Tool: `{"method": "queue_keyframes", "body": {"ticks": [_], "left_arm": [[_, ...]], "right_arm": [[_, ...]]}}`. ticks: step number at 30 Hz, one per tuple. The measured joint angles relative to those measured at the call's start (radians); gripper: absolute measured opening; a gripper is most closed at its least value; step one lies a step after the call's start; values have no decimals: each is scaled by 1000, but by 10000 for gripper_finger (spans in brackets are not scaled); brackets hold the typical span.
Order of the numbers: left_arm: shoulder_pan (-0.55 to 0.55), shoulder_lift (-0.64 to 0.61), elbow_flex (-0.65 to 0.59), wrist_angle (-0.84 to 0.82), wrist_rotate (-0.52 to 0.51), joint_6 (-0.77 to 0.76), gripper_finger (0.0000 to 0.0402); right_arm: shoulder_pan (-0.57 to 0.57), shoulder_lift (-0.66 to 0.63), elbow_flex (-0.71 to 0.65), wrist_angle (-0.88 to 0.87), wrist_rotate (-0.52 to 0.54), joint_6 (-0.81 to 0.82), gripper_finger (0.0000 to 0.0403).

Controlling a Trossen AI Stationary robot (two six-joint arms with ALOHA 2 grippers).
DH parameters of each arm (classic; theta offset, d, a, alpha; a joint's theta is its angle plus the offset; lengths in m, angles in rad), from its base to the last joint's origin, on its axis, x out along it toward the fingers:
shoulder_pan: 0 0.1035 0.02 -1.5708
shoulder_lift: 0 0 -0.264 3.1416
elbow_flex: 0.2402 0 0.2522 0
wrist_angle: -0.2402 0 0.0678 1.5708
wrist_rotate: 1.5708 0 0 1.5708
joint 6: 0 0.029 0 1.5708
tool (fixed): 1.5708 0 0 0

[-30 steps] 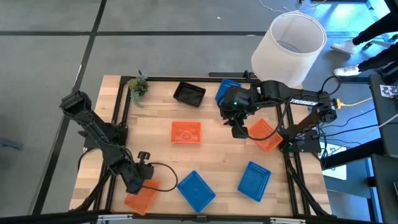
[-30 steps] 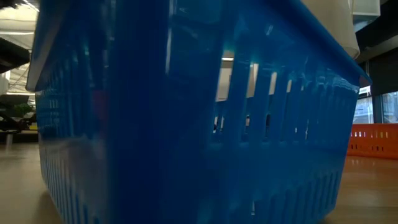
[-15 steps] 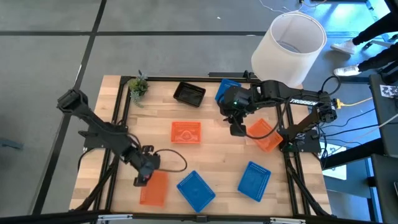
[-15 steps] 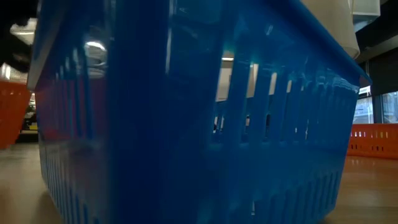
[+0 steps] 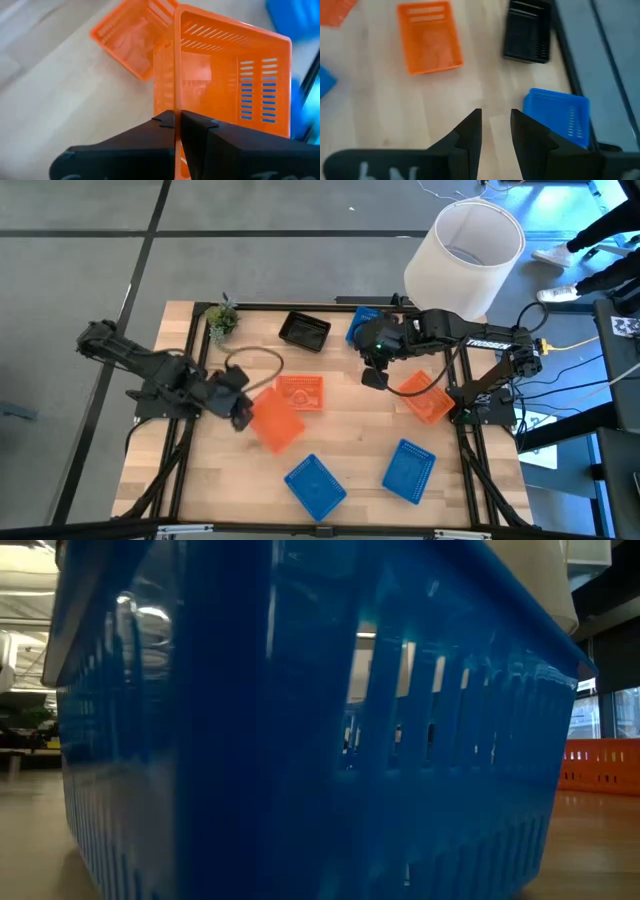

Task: Stack baskets by color
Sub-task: Stack the bottom orange bin on the top left orange bin

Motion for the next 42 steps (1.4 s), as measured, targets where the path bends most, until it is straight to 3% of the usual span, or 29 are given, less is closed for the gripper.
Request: {"method": "queue_keyframes", "body": {"ticks": [3,9,15,25,34,42], "left_arm": [[62,16,2,41,-51,-194,0],[145,125,0,96,-159,-364,0],[179,276,-1,173,-137,-387,0],[189,371,-1,164,-163,-504,0],[180,442,-1,151,-122,-537,0],[206,442,-1,160,25,-361,40]], "right_arm": [[0,0,0,1,80,83,102],[-1,0,0,5,192,143,102],[-4,0,0,6,208,129,102],[-14,0,0,2,207,48,102],[-14,0,0,1,205,24,102],[-15,0,0,3,205,27,102]]}}
